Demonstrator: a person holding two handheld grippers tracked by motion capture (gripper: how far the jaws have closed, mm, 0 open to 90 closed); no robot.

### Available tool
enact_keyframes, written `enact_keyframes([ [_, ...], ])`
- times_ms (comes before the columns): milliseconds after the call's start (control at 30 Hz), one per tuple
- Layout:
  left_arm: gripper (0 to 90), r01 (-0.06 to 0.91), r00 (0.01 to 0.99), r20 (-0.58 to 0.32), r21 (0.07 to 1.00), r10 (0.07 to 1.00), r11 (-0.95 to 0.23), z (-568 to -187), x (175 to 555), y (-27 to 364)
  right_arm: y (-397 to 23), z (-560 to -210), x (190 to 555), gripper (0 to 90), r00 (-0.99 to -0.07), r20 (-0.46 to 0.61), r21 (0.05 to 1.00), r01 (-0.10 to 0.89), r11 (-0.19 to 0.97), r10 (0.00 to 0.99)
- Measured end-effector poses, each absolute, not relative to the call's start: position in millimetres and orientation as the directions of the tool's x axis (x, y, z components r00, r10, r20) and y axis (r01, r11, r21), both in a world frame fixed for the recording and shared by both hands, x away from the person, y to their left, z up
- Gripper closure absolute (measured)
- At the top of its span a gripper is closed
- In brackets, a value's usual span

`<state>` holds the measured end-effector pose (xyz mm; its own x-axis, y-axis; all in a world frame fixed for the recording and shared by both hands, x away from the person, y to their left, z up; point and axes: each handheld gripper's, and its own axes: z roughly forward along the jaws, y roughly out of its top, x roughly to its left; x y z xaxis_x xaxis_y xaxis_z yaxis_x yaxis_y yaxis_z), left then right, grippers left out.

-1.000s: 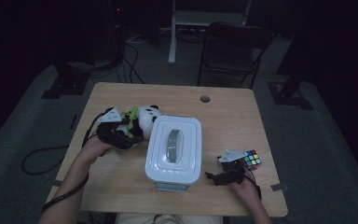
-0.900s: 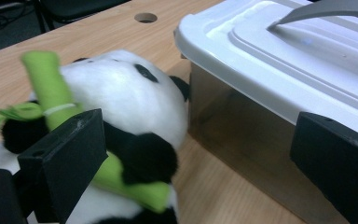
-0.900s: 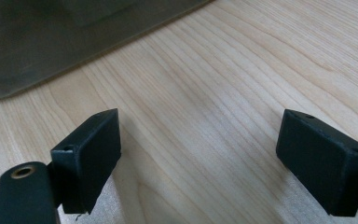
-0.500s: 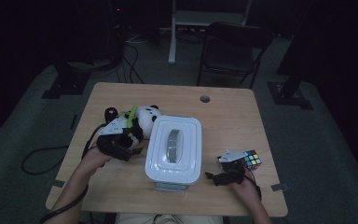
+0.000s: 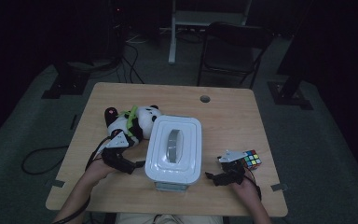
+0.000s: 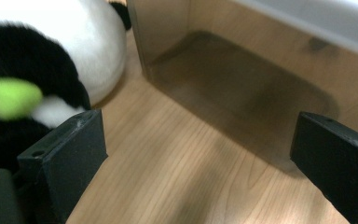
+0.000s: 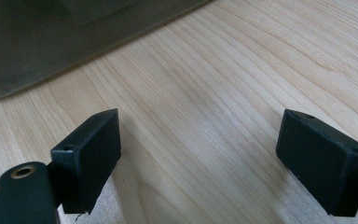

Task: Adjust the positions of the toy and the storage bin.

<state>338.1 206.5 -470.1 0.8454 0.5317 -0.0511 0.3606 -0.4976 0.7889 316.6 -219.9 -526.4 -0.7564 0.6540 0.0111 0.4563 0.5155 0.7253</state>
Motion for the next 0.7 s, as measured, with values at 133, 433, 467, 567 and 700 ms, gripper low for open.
enact_keyframes([
  [133,4.3,0.379,0.835,-0.049,0.774,0.548,-0.508,-481.0,335.3,208.6,-219.5,-526.6,316.4,13.3,-0.757,0.003,0.724,0.453,0.521,0.653],
  [433,4.3,0.441,0.793,-0.071,0.752,0.606,-0.489,-500.9,331.2,217.2,-219.3,-526.6,316.3,13.1,-0.756,0.002,0.724,0.452,0.521,0.654],
  [467,4.3,0.444,0.789,-0.069,0.750,0.611,-0.490,-501.9,331.0,218.0,-219.2,-526.6,316.3,13.1,-0.756,0.001,0.723,0.453,0.522,0.654],
  [567,4.3,0.450,0.781,-0.054,0.739,0.622,-0.502,-505.9,330.4,219.8,-218.9,-526.6,316.3,12.7,-0.751,0.001,0.722,0.457,0.519,0.660],
  [700,4.3,0.468,0.768,-0.062,0.734,0.637,-0.493,-509.7,330.8,223.2,-218.7,-526.6,316.1,12.7,-0.749,0.000,0.722,0.459,0.519,0.662],
])
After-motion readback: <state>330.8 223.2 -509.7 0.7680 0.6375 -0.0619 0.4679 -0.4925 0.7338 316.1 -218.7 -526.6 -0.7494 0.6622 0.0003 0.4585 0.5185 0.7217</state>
